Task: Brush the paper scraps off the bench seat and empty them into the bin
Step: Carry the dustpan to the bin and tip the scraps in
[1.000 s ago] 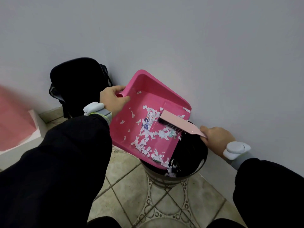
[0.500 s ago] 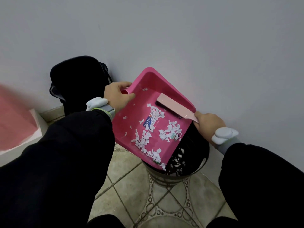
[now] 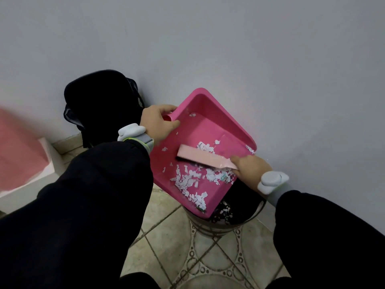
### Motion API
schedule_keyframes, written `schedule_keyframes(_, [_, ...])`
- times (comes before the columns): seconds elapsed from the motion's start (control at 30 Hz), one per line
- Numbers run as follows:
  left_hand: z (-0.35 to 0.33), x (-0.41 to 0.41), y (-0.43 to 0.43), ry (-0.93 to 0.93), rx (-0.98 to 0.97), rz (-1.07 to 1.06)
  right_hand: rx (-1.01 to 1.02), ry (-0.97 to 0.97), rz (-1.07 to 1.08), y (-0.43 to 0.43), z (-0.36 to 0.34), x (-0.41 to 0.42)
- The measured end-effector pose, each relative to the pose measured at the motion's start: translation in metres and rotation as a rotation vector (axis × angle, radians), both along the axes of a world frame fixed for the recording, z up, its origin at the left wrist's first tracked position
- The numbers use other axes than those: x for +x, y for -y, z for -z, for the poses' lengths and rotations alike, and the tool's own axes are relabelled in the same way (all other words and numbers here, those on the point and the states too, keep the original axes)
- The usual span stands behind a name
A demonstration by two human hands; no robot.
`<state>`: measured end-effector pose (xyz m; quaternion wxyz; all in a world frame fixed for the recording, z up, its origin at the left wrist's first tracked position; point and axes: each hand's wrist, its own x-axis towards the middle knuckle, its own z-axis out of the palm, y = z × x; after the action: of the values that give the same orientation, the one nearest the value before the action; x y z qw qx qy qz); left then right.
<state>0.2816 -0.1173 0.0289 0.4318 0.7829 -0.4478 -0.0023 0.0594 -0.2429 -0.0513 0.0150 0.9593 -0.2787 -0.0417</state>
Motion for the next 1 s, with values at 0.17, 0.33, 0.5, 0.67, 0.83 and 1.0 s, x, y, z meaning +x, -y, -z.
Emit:
schedule_keyframes(0.17, [0.000, 0.000, -0.003, -0.004, -0.032, 0.004, -0.057, 0.255, 0.289, 0.009, -0.010, 0.006])
schedule_keyframes(0.33, [-0.001, -0.004, -0.005, 0.007, -0.032, -0.008, -0.049, 0.369, 0.346, -0.006, -0.003, 0.024])
schedule_keyframes(0.5, [0.001, -0.004, -0.010, 0.012, -0.058, 0.014, 0.002, 0.325, 0.255, -0.011, 0.000, 0.035])
schedule_keyframes(0.67, [0.003, -0.002, -0.012, -0.021, -0.074, 0.009, -0.022, 0.173, -0.022, -0.010, -0.002, 0.015])
schedule_keyframes(0.83, [0.005, -0.006, -0.016, -0.016, -0.086, 0.025, -0.055, 0.229, -0.005, 0.002, -0.002, 0.005])
schedule_keyframes(1.0, [0.005, -0.008, -0.019, 0.011, -0.087, 0.038, -0.053, 0.212, -0.064, 0.001, -0.012, 0.021])
